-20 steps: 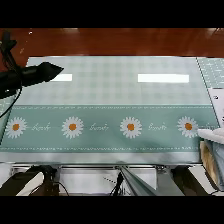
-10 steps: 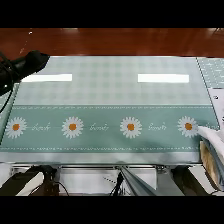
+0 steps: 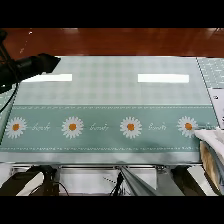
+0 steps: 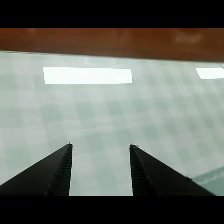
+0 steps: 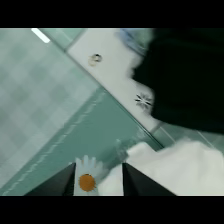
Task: Fold the shirts.
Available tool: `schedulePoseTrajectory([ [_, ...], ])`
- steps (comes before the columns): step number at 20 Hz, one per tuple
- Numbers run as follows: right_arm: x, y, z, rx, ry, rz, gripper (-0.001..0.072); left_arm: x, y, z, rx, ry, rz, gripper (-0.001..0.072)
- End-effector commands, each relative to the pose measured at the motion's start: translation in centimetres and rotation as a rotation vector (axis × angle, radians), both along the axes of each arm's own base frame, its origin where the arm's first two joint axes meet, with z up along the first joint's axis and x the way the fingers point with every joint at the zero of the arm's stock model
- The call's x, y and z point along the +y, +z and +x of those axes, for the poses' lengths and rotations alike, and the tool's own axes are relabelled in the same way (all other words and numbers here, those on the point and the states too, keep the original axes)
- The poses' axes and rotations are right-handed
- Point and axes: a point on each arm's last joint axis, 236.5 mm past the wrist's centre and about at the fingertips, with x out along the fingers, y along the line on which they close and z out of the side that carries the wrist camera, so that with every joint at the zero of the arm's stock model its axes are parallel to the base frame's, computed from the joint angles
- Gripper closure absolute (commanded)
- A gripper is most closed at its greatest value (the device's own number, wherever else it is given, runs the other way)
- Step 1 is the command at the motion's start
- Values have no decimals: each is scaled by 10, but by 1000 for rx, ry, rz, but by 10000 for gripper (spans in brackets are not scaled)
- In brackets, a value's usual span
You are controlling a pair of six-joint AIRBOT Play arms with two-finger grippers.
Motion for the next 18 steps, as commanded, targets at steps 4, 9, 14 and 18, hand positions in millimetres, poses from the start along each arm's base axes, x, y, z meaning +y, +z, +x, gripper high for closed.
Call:
schedulePoseTrajectory([
  [4, 143, -25, 128, 11, 669, 36, 274, -28, -6, -29, 66, -113, 350, 168],
  [9, 230, -126, 158, 450, 971, -73, 159, -24, -79, -71, 419, -130, 484, 19],
  [14, 258, -173, 156, 664, 1081, -213, 237, -26, -108, -89, 607, -114, 469, 20],
  [18, 280, -200, 147, 635, 1103, -49, 234, -34, -113, -84, 565, -136, 547, 21],
])
